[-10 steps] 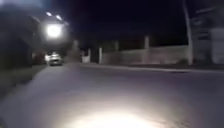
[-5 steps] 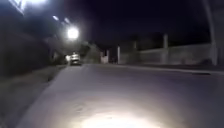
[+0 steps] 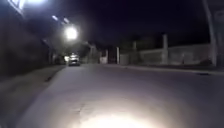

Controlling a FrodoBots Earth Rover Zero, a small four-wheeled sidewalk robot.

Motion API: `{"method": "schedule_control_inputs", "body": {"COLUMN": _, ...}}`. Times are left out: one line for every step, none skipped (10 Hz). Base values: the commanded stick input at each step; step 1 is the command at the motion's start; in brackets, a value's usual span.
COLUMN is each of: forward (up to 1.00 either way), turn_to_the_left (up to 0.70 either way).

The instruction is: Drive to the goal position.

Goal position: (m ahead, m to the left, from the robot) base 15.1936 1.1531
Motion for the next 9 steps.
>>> {"method": "schedule_control_inputs", "body": {"forward": 1.00, "turn_to_the_left": 0.00}}
{"method": "schedule_control_inputs", "body": {"forward": 1.00, "turn_to_the_left": 0.00}}
{"method": "schedule_control_inputs", "body": {"forward": 1.00, "turn_to_the_left": 0.00}}
{"method": "schedule_control_inputs", "body": {"forward": 1.00, "turn_to_the_left": 0.11}}
{"method": "schedule_control_inputs", "body": {"forward": 1.00, "turn_to_the_left": 0.40}}
{"method": "schedule_control_inputs", "body": {"forward": 1.00, "turn_to_the_left": 0.40}}
{"method": "schedule_control_inputs", "body": {"forward": 1.00, "turn_to_the_left": 0.39}}
{"method": "schedule_control_inputs", "body": {"forward": 1.00, "turn_to_the_left": 0.35}}
{"method": "schedule_control_inputs", "body": {"forward": 1.00, "turn_to_the_left": 0.13}}
